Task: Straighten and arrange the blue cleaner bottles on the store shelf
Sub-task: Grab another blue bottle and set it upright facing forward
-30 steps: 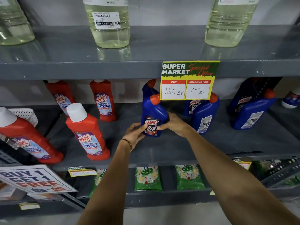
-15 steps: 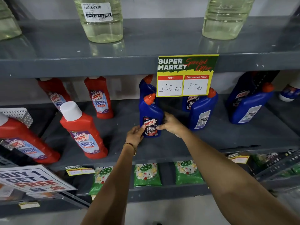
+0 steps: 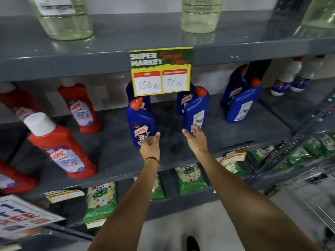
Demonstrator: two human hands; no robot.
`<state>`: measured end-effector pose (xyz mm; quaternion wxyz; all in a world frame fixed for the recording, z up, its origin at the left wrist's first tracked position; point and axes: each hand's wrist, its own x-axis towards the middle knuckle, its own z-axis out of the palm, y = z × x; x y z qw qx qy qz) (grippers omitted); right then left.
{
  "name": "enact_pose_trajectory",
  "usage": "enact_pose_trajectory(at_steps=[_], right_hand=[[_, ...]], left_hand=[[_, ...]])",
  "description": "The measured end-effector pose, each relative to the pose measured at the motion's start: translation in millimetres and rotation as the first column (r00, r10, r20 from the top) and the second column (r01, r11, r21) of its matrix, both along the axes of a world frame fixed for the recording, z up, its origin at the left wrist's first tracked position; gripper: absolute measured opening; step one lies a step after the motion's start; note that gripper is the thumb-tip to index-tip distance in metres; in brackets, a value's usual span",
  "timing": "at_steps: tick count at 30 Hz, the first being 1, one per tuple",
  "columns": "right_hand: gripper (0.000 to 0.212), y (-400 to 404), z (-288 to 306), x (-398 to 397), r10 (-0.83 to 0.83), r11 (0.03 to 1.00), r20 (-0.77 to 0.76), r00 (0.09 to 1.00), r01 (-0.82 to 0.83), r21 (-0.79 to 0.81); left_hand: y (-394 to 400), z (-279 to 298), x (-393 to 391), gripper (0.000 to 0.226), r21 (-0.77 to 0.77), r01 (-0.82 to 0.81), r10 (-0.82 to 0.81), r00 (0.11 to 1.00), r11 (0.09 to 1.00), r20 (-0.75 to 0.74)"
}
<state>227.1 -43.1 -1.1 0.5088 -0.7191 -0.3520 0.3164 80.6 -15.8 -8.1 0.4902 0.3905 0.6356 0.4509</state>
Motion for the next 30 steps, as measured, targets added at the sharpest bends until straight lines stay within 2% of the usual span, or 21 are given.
enact_pose_trajectory(at_steps=[2,4,7,9,11,13,15,17,21,25,28,30], right_hand=[[0.048,-6,2,22,-0.069,0.997,0.000,0.998,0.069,-0.016],[0.049,-5,6,39,-0.056,0.996,0.000,0.998,0.056,-0.065],[0.064,5,11,67,0.032,0.987,-0.036,0.999,-0.038,-0.158],[0.072,16,13,86,0.101,0.973,-0.050,0.994,-0.109,-0.206],[0.072,26,14,101,0.171,0.958,-0.068,0.983,-0.182,-0.220],[0.063,37,14,114,0.256,0.944,-0.080,0.963,-0.267,-0.192],[0.048,43,13,118,0.357,0.918,-0.129,0.925,-0.373,-0.133],[0.045,48,10,120,0.417,0.891,-0.171,0.892,-0.439,-0.113],[0.041,54,6,124,0.445,0.878,-0.195,0.874,-0.469,-0.097],[0.037,54,10,128,0.445,0.887,-0.178,0.877,-0.459,-0.045],[0.039,51,20,130,0.481,0.873,-0.194,0.855,-0.487,0.021],[0.039,48,28,131,0.530,0.846,-0.222,0.819,-0.529,0.070]], left_hand=[[-2,3,27,0.042,-0.029,0.110,-0.109,0.993,0.993,0.051],[3,7,46,0.047,-0.055,0.178,-0.172,0.981,0.983,0.091],[16,13,78,0.053,-0.071,0.264,-0.251,0.956,0.962,0.151],[26,16,99,0.066,-0.064,0.298,-0.276,0.932,0.952,0.235],[38,18,117,0.066,-0.049,0.302,-0.266,0.896,0.952,0.355],[47,17,130,0.060,-0.036,0.304,-0.259,0.862,0.952,0.436],[52,16,135,0.053,-0.032,0.298,-0.252,0.855,0.954,0.453],[54,11,138,0.055,-0.058,0.300,-0.245,0.862,0.952,0.443],[50,12,143,0.058,-0.101,0.289,-0.211,0.858,0.952,0.468],[42,17,142,0.056,-0.122,0.287,-0.214,0.886,0.950,0.411],[39,24,137,0.071,-0.122,0.292,-0.225,0.894,0.949,0.389],[37,30,132,0.083,-0.083,0.298,-0.234,0.869,0.951,0.436]])
